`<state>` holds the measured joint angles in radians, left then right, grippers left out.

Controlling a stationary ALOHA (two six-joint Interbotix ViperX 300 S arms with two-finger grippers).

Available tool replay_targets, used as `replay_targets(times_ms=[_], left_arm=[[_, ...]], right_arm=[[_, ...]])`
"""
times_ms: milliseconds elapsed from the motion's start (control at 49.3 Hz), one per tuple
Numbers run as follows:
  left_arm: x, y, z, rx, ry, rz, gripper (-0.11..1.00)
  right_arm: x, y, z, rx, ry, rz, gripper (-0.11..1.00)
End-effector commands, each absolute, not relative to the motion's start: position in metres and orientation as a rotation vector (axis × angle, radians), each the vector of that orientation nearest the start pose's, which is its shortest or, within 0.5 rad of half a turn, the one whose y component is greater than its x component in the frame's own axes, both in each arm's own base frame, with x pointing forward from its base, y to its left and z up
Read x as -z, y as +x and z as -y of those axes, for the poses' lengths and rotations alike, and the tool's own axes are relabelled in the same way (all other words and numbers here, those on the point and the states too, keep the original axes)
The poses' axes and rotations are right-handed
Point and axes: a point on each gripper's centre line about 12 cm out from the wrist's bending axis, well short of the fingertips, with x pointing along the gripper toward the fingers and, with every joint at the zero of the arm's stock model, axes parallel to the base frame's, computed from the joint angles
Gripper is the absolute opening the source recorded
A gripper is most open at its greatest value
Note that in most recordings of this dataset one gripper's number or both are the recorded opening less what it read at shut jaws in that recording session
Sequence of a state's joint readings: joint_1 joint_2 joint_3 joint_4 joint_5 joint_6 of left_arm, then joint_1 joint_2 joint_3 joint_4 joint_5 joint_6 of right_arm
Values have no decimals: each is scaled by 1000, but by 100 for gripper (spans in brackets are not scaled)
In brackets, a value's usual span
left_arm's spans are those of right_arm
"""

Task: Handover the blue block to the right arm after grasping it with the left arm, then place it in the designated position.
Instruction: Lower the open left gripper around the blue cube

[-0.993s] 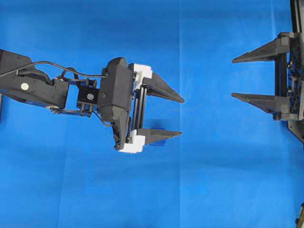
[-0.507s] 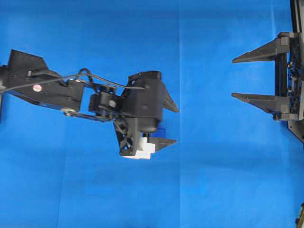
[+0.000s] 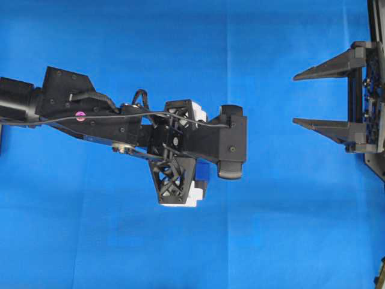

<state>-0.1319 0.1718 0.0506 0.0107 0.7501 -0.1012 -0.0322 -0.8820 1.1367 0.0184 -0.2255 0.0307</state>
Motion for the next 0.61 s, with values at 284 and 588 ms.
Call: replay_targets(times_ms=[284,588], left_arm=[[-265,466,61,71,-22,-929,92],[-264,466,61,70,-19,-930,92]], right_arm=[[-295,218,8,40,53,-4,98],[-295,217,8,40,53,-2,98]])
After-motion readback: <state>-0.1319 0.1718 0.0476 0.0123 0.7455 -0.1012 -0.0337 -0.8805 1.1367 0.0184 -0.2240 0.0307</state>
